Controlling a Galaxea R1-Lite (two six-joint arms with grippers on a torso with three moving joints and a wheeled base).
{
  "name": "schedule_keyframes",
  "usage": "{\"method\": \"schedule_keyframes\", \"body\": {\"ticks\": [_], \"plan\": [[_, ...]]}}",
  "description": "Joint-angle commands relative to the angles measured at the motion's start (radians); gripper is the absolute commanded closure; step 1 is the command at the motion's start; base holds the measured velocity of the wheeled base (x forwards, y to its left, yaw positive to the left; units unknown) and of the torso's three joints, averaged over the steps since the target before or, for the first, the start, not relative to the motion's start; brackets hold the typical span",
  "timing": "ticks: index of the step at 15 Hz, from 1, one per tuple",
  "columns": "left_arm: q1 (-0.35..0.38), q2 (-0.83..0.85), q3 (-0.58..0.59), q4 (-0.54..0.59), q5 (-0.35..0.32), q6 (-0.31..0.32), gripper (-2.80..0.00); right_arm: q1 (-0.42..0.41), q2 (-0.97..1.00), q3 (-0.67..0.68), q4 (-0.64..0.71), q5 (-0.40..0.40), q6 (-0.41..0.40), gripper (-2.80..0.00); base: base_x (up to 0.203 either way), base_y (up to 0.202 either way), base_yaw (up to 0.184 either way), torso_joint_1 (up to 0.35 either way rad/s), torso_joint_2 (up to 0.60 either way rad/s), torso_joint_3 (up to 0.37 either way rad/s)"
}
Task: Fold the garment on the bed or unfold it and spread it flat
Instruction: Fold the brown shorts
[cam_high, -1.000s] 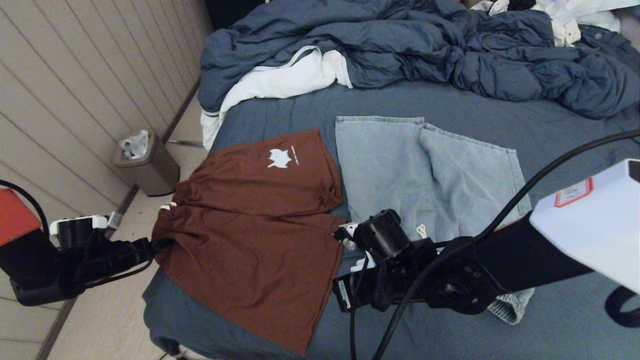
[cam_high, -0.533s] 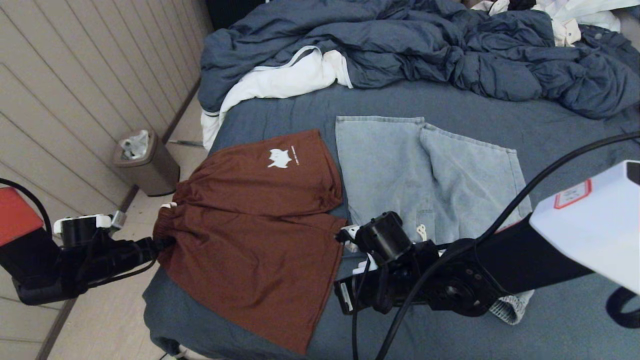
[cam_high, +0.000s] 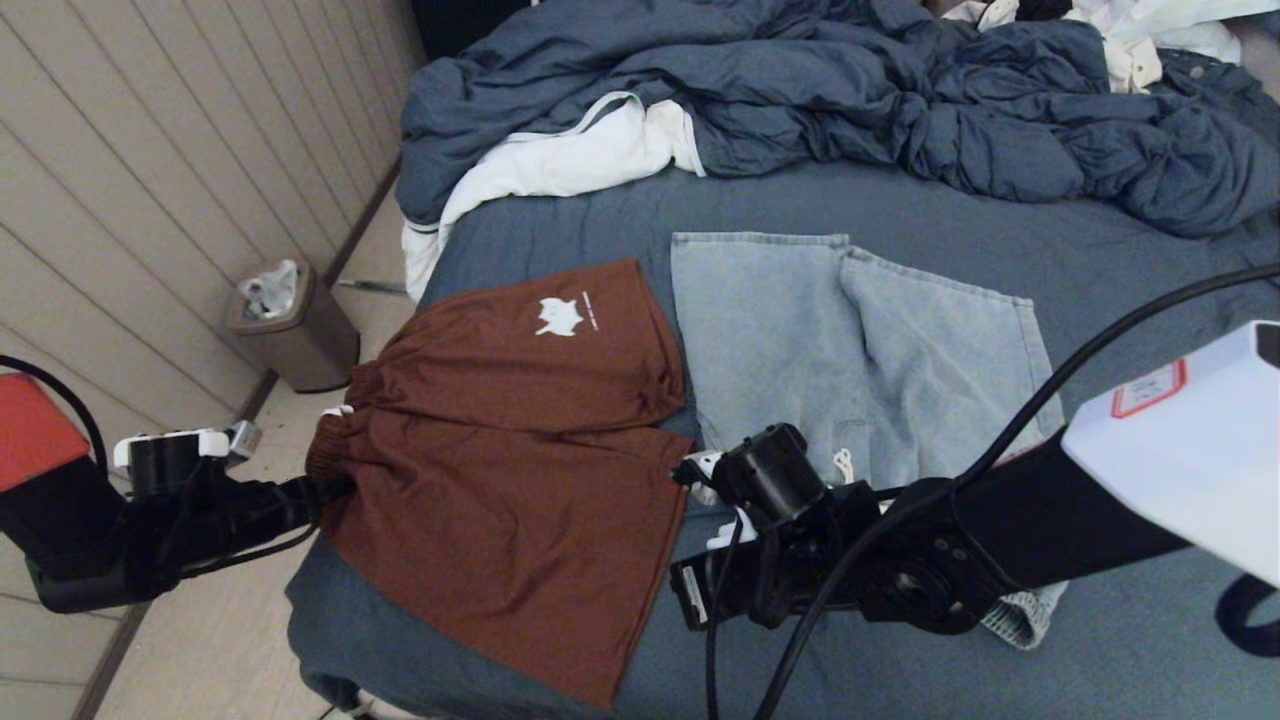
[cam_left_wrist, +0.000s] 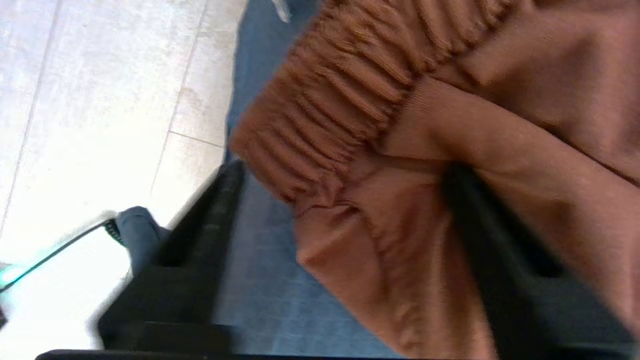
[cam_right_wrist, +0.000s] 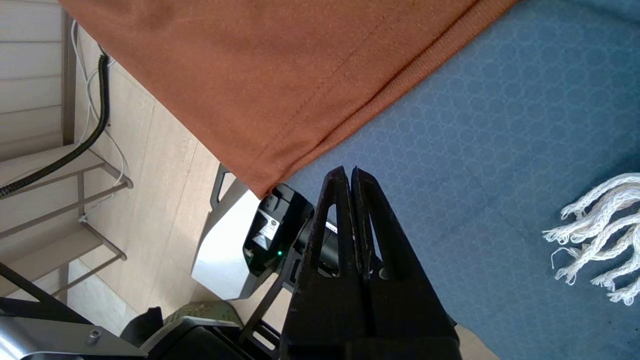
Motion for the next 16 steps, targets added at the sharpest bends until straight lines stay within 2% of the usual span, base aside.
{"method": "schedule_keyframes", "body": {"ticks": [1, 9, 16], "plan": [[0.0, -0.003, 0.002, -0.005, -0.001, -0.002, 0.0, 0.001, 0.0, 0.0, -0.001, 0.001, 0.001, 0.0, 0.0, 0.0, 0.0, 0.0, 0.0, 0.0], [-0.003, -0.064, 0.016, -0.001, -0.004, -0.01, 0.0, 0.004, -0.014, 0.026, -0.001, 0.002, 0.001, 0.0, 0.0, 0.0, 0.0, 0.0, 0.0, 0.0], [-0.054, -0.136, 0.05, 0.001, 0.007, -0.051, 0.0, 0.11, 0.004, 0.097, 0.005, 0.004, 0.006, 0.0, 0.0, 0.0, 0.0, 0.0, 0.0, 0.0]]}}
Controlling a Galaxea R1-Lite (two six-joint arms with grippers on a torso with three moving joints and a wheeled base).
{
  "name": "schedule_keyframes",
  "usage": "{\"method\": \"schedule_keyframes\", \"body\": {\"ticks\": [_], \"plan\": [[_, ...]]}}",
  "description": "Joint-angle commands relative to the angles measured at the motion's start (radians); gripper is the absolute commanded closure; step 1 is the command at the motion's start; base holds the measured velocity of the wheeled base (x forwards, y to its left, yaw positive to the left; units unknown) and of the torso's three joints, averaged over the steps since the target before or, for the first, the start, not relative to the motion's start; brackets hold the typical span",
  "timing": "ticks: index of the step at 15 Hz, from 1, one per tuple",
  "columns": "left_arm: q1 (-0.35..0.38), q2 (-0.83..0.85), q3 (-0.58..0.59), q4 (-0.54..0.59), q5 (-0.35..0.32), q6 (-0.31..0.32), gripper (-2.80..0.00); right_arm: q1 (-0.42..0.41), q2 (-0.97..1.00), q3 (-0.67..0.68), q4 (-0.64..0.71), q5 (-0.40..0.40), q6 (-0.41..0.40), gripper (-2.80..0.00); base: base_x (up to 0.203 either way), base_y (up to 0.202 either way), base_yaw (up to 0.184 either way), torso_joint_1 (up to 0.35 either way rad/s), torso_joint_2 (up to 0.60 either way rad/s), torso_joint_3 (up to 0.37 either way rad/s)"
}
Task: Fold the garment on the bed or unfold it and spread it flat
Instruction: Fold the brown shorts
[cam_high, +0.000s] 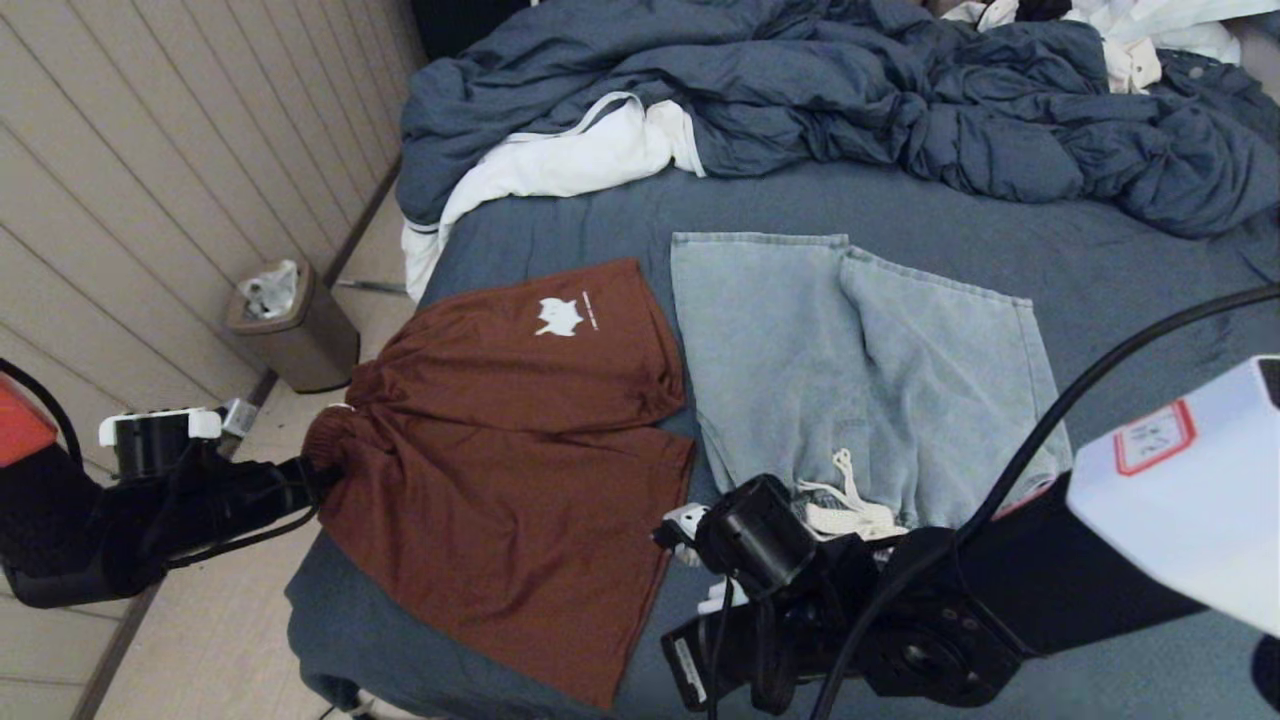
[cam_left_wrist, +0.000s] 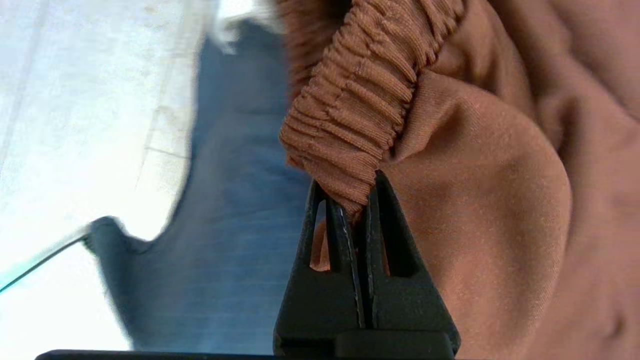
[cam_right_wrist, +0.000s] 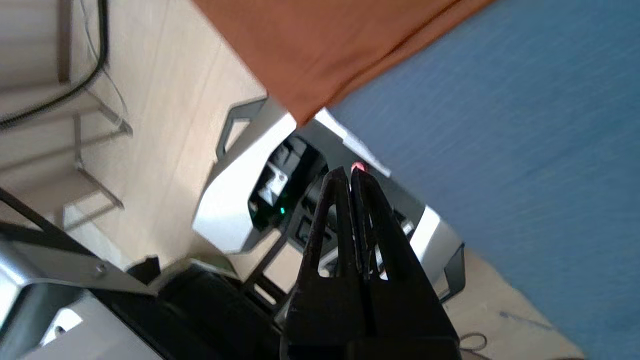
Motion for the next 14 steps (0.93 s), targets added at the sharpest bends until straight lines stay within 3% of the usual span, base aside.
{"method": "schedule_keyframes", "body": {"ticks": [1, 3, 4, 8, 11, 14], "plan": [[-0.018, -0.012, 0.001, -0.005, -0.001, -0.004, 0.0, 0.017, 0.049, 0.002, -0.003, 0.0, 0.0, 0.0, 0.0, 0.0, 0.0, 0.0, 0.0, 0.0], [-0.027, -0.011, 0.0, -0.005, 0.001, -0.003, 0.0, 0.035, 0.117, -0.005, -0.007, -0.005, -0.005, 0.0, 0.0, 0.0, 0.0, 0.0, 0.0, 0.0], [-0.028, -0.008, -0.004, -0.004, 0.009, -0.002, 0.0, 0.053, 0.144, -0.014, -0.009, -0.009, -0.008, -2.8, 0.0, 0.0, 0.0, 0.0, 0.0, 0.0], [-0.026, 0.0, -0.011, -0.018, 0.039, -0.002, 0.0, 0.069, 0.184, -0.086, -0.011, -0.025, -0.011, -2.8, 0.0, 0.0, 0.0, 0.0, 0.0, 0.0], [-0.028, 0.003, -0.014, -0.021, 0.038, -0.002, 0.0, 0.098, 0.246, -0.133, -0.022, -0.09, -0.023, -2.8, 0.0, 0.0, 0.0, 0.0, 0.0, 0.0], [-0.028, -0.003, -0.011, -0.022, 0.038, -0.003, 0.0, 0.124, 0.263, -0.139, -0.13, -0.09, -0.042, -2.8, 0.0, 0.0, 0.0, 0.0, 0.0, 0.0]]}}
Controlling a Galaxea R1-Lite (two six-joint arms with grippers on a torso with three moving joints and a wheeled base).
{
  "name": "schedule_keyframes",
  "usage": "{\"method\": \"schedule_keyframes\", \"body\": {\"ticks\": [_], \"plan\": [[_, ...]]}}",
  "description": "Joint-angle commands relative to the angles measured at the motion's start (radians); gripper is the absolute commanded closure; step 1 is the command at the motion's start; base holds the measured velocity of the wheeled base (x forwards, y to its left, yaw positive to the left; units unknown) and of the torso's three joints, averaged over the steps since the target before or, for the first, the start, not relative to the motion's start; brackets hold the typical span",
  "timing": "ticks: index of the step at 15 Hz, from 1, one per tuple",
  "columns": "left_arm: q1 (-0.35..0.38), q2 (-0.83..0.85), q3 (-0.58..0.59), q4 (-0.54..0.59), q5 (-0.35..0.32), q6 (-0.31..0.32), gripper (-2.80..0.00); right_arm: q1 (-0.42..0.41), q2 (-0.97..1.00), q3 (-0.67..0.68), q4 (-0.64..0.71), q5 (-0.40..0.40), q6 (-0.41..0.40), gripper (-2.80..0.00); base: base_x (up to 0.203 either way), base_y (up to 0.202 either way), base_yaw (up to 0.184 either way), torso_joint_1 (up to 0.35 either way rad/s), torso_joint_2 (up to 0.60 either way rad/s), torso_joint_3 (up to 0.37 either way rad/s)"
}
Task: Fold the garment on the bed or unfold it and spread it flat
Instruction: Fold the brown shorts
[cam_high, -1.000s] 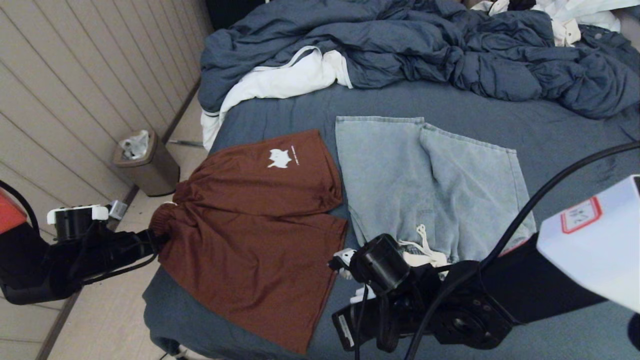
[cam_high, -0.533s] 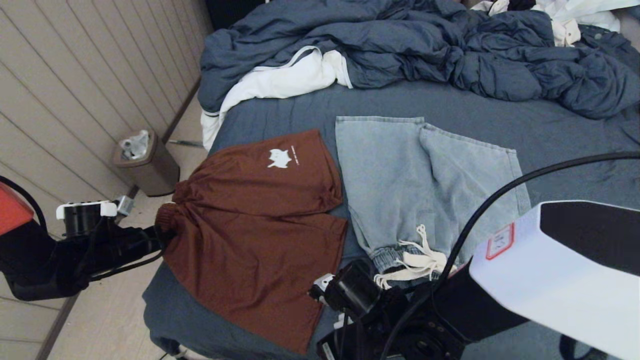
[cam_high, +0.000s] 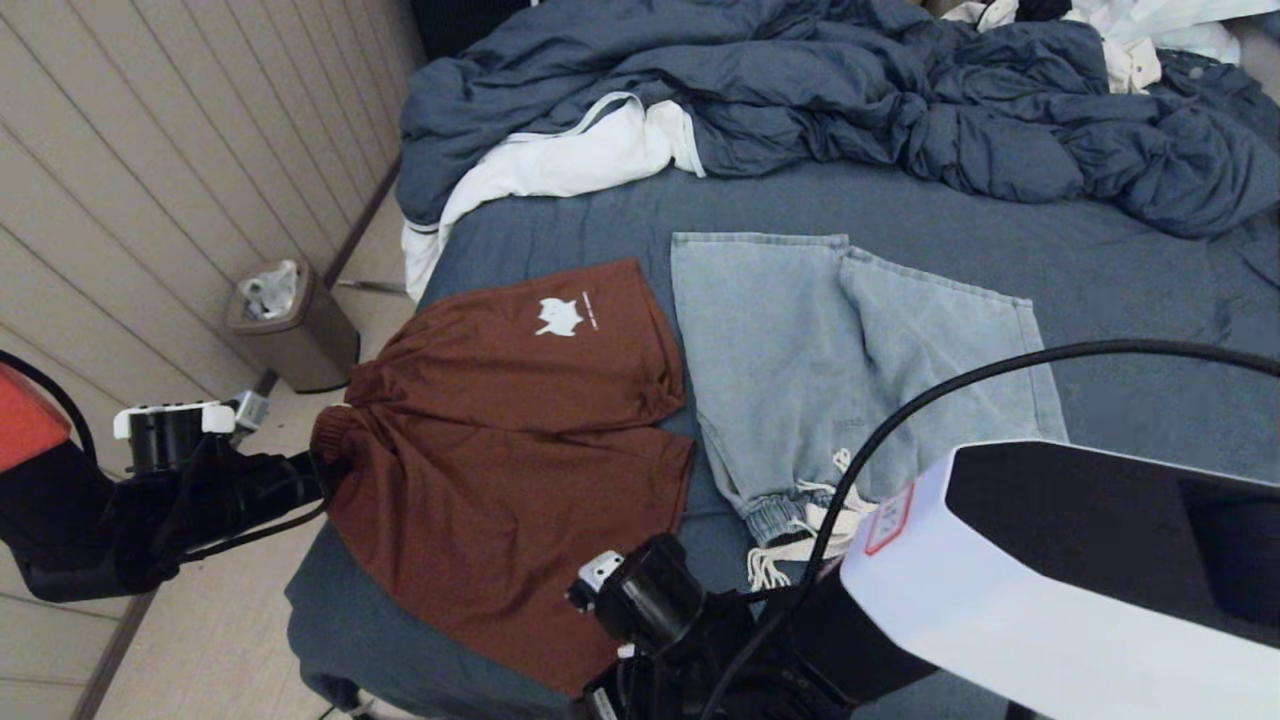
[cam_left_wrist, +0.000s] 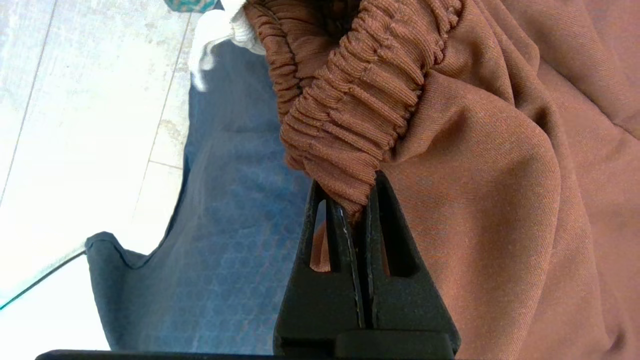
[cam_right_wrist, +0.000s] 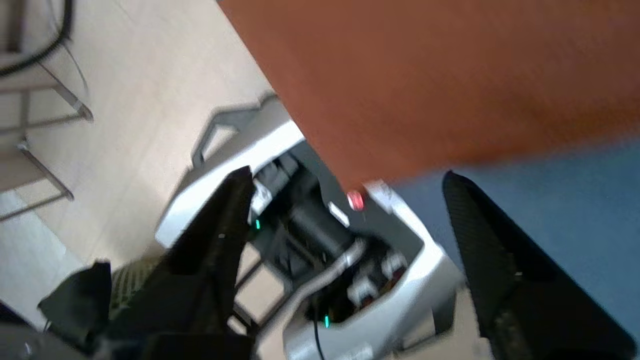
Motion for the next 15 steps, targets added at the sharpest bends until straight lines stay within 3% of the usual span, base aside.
{"method": "schedule_keyframes", "body": {"ticks": [1, 10, 11, 15], "plan": [[0.001, -0.001, 0.0, -0.005, -0.002, -0.002, 0.0, 0.007, 0.03, -0.014, -0.01, -0.002, 0.0, -2.8, 0.0, 0.0, 0.0, 0.0, 0.0, 0.0], [0.0, 0.007, -0.005, -0.005, -0.004, -0.001, 0.0, 0.001, 0.067, -0.032, -0.003, -0.02, -0.02, -2.8, 0.0, 0.0, 0.0, 0.0, 0.0, 0.0], [0.0, 0.007, -0.006, -0.005, -0.004, -0.001, 0.0, 0.004, 0.068, -0.036, 0.004, -0.034, -0.036, 0.0, 0.0, 0.0, 0.0, 0.0, 0.0, 0.0], [0.002, 0.008, -0.006, -0.005, -0.004, -0.001, 0.0, 0.006, 0.073, -0.071, 0.072, -0.045, -0.053, 0.0, 0.0, 0.0, 0.0, 0.0, 0.0, 0.0]]}}
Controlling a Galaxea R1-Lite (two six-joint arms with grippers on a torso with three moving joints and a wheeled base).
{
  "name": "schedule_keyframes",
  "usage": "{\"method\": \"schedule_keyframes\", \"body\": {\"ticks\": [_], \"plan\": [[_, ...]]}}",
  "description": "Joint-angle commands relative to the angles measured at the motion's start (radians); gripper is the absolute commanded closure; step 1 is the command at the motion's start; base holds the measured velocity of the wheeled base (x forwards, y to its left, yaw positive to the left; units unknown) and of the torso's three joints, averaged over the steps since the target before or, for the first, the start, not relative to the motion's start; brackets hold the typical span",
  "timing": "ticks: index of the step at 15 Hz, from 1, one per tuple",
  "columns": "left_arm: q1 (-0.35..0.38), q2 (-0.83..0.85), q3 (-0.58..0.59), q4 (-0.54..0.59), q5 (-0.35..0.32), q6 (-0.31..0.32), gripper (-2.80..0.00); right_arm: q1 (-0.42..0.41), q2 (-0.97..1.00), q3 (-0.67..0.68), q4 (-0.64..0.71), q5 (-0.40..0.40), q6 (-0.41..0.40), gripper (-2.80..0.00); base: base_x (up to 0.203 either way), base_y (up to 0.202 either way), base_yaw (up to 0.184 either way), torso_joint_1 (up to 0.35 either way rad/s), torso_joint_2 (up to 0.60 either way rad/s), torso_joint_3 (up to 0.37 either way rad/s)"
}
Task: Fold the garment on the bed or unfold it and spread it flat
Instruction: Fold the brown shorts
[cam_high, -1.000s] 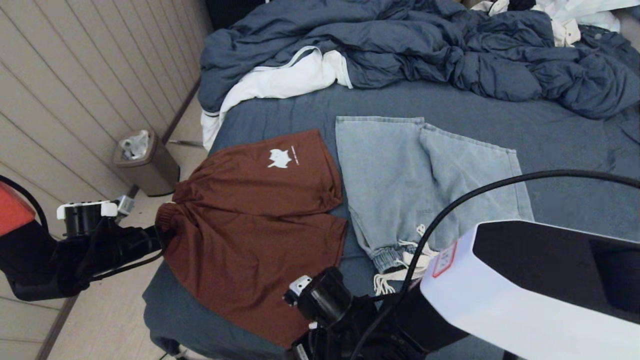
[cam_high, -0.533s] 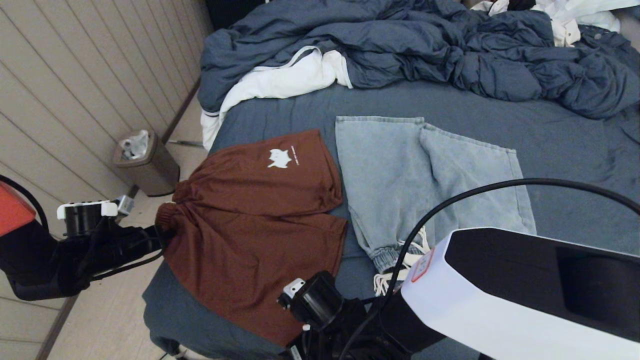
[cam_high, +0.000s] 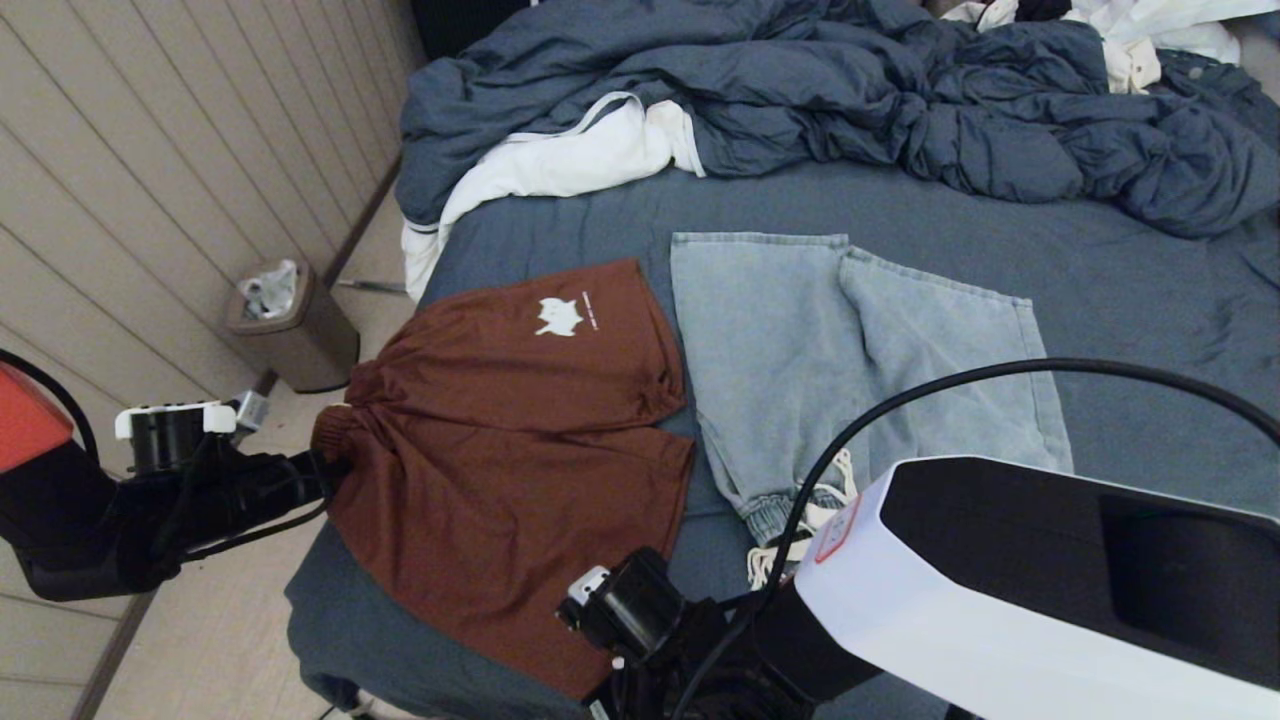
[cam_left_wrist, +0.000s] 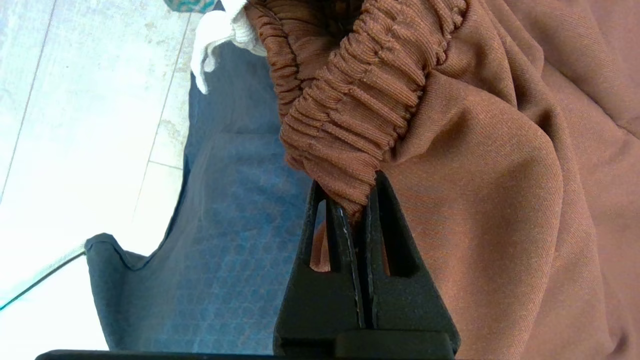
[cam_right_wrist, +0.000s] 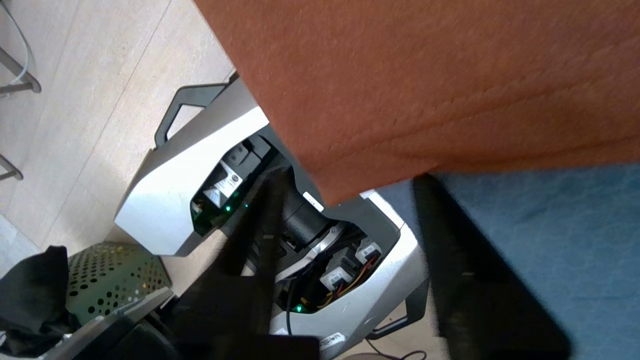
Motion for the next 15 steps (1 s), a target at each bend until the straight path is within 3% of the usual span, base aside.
{"method": "schedule_keyframes", "body": {"ticks": [1, 10, 15], "plan": [[-0.001, 0.005, 0.0, -0.005, -0.002, -0.002, 0.0, 0.001, 0.002, -0.005, -0.001, -0.001, 0.004, 0.0, 0.0, 0.0, 0.0, 0.0, 0.0, 0.0], [0.001, -0.112, 0.147, -0.047, -0.001, -0.003, 0.0, -0.012, -0.076, 0.097, -0.003, 0.001, 0.038, 0.0, 0.0, 0.0, 0.0, 0.0, 0.0, 0.0], [0.01, -0.203, 0.426, -0.202, -0.003, 0.035, 0.0, -0.023, -0.279, 0.359, -0.03, 0.007, 0.067, 0.0, 0.0, 0.0, 0.0, 0.0, 0.0, 0.0]]}}
